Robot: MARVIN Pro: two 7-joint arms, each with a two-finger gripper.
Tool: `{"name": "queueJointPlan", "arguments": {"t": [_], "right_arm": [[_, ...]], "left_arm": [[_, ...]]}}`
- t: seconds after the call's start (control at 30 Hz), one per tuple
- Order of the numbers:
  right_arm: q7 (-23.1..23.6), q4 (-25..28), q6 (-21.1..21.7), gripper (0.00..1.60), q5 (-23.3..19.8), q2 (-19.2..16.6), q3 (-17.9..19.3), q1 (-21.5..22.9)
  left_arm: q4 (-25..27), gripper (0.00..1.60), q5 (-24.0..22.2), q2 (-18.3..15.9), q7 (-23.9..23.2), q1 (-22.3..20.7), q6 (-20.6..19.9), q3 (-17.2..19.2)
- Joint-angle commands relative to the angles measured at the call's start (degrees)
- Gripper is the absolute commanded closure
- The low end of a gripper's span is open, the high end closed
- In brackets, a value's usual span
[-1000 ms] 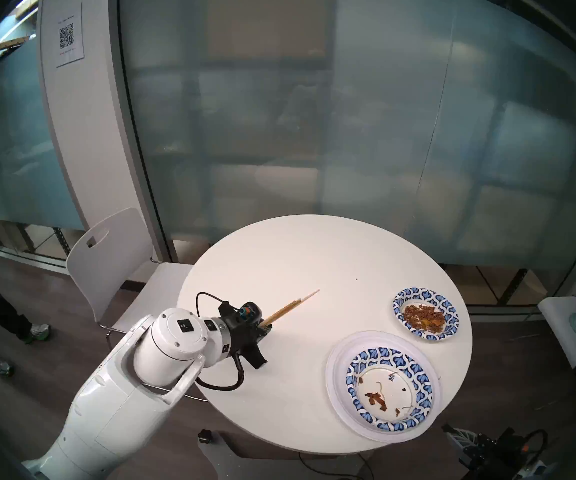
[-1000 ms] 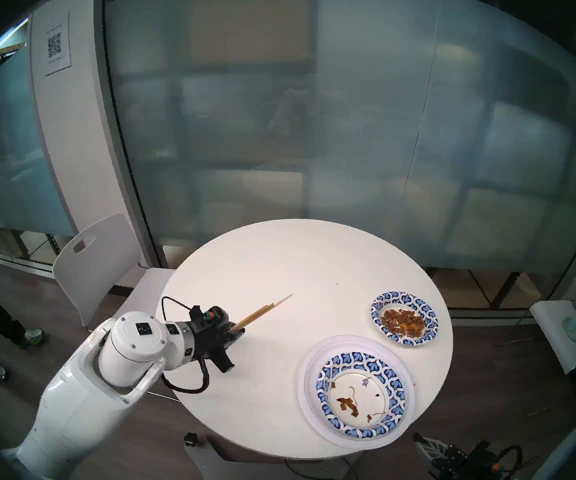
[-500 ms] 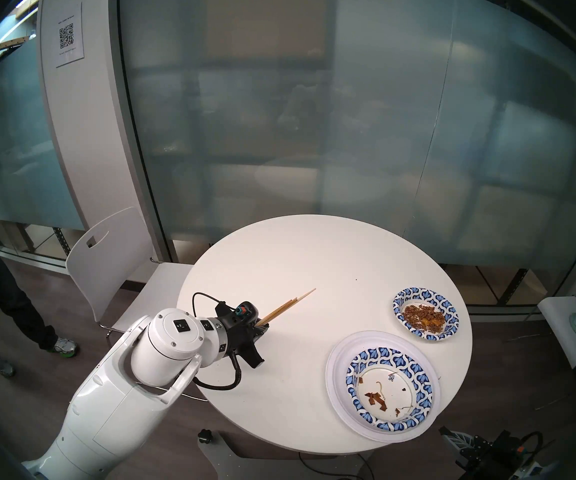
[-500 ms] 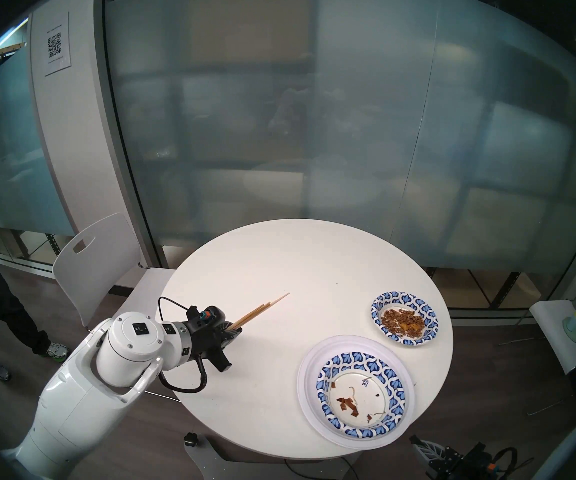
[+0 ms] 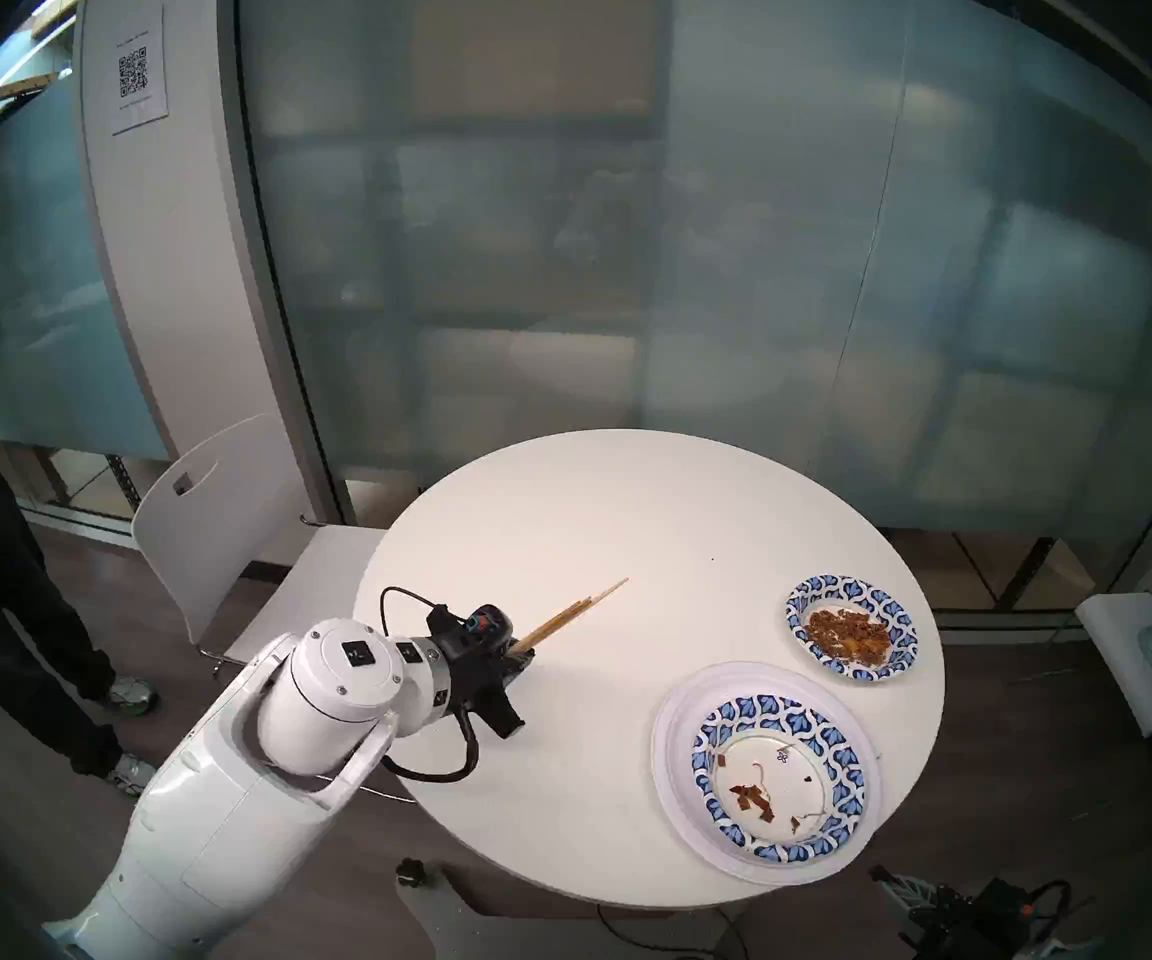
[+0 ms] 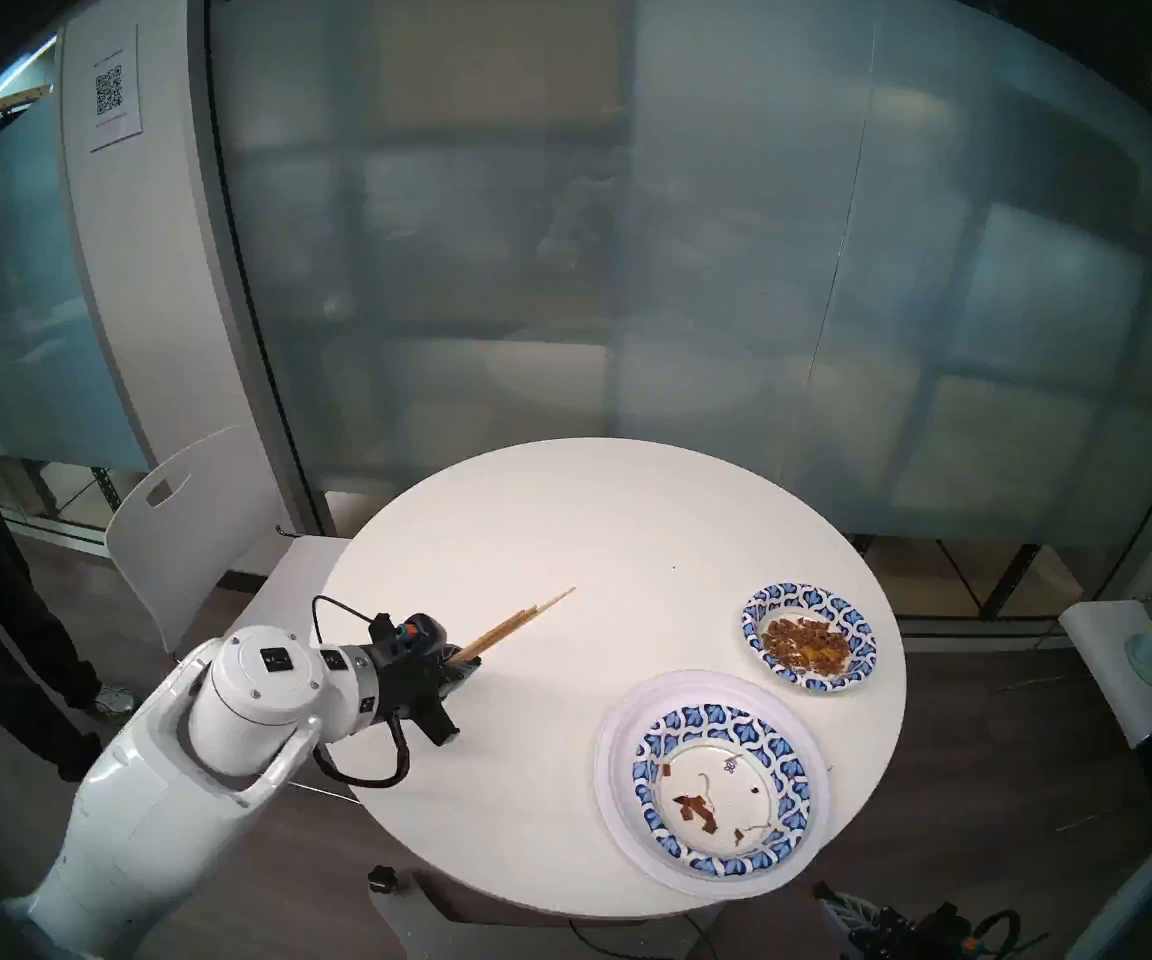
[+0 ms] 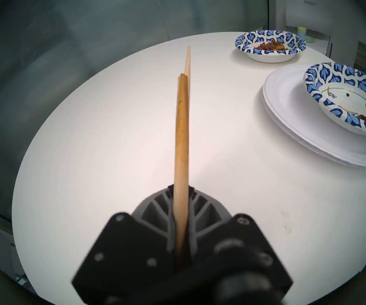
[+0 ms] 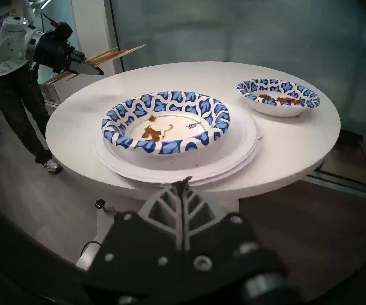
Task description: Stack the plates into one stack
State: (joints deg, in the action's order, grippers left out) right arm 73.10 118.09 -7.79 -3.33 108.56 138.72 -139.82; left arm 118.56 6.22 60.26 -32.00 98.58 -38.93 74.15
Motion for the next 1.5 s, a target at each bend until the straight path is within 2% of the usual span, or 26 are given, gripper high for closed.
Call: {"name": "queueJointPlan", "arguments": {"t": [0.0, 0.33, 0.7, 1.47], "right_arm": [[-0.21, -0.67, -1.41, 1.60, 0.01, 0.27, -0.70, 0.70], [-1.59, -2.46, -0.43, 1.60, 2.22, -2.07, -1.78, 3.29], [-2.94, -4.60, 1.65, 1.60, 4.01, -6.08, -0.60, 6.70], [-4.05, -7.79, 4.95, 1.60, 6.94, -11.27, -3.17, 12.77]], "left_arm": [[1.49, 1.60, -0.22, -0.13, -0.10, 0.01, 0.11, 0.33], [1.43, 1.60, -0.80, -0.47, 0.06, 0.12, 0.15, 1.33], [0.73, 1.60, -1.70, -0.87, -0.01, -0.37, 0.41, 2.89], [-1.28, 1.60, -2.83, -0.86, 0.18, -1.27, 0.75, 3.80]]}}
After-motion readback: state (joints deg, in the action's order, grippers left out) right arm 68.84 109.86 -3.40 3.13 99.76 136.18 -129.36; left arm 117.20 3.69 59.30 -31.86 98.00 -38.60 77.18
